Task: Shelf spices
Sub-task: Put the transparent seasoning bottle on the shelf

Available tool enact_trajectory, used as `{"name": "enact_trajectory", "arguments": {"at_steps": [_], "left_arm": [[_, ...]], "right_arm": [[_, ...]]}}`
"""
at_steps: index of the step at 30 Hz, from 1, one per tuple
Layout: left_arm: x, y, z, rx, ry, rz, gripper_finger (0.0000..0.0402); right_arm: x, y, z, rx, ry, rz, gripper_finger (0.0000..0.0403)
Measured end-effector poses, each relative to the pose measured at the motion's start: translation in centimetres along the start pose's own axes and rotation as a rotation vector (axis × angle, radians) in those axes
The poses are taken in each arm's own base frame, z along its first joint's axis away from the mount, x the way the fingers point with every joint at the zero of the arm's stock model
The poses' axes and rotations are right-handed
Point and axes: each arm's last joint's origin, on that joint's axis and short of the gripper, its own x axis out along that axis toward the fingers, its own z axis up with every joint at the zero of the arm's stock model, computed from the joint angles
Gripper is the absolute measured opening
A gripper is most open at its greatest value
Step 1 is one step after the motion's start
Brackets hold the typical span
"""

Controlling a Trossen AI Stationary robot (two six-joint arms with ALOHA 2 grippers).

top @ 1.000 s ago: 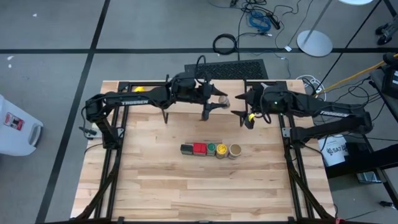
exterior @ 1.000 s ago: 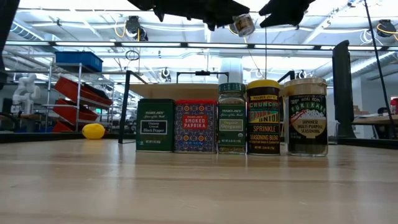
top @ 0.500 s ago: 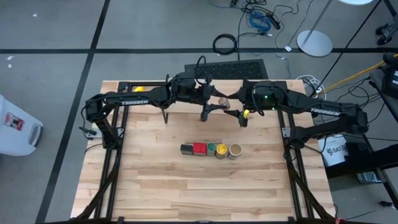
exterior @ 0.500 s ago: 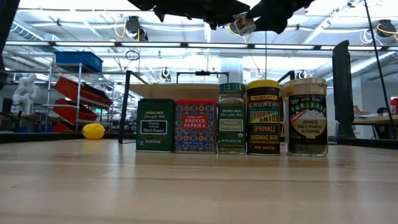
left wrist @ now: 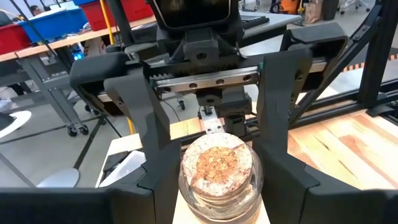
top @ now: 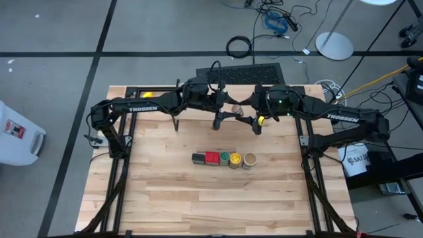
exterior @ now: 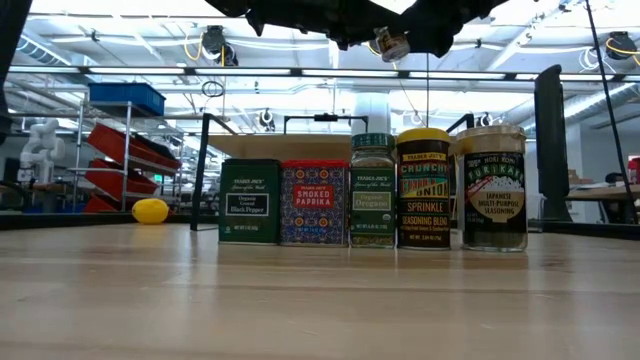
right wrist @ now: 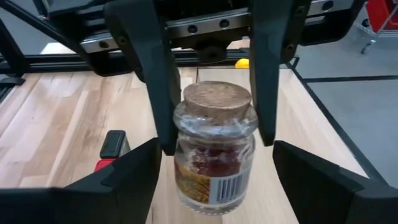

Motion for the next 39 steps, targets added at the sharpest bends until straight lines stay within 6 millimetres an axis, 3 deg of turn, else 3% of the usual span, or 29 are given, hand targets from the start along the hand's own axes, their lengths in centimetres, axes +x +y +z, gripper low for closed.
{"name": "enact_trajectory", "arguments": {"at_steps": [18,23,31,39], "left_arm": [[0.0,0.0,0.0,0.001,-0.002,0.004,0.0183],[0.0,0.0,0.1,0.001,-0.008,0.005,0.0202],[0.0,0.1,0.2,0.007,-0.02,0.009,0.028],[-0.1,0.3,0.3,0.019,-0.026,0.047,0.029]], "right_arm": [[0.0,-0.2,-0.1,-0.002,0.006,0.016,0.0156],[0.0,-0.2,-0.1,-0.008,0.005,0.015,0.0157],[0.0,-0.5,-0.1,-0.002,0.007,0.0,0.0158],[-0.1,-1.2,-0.4,0.009,0.03,-0.024,0.016]]}}
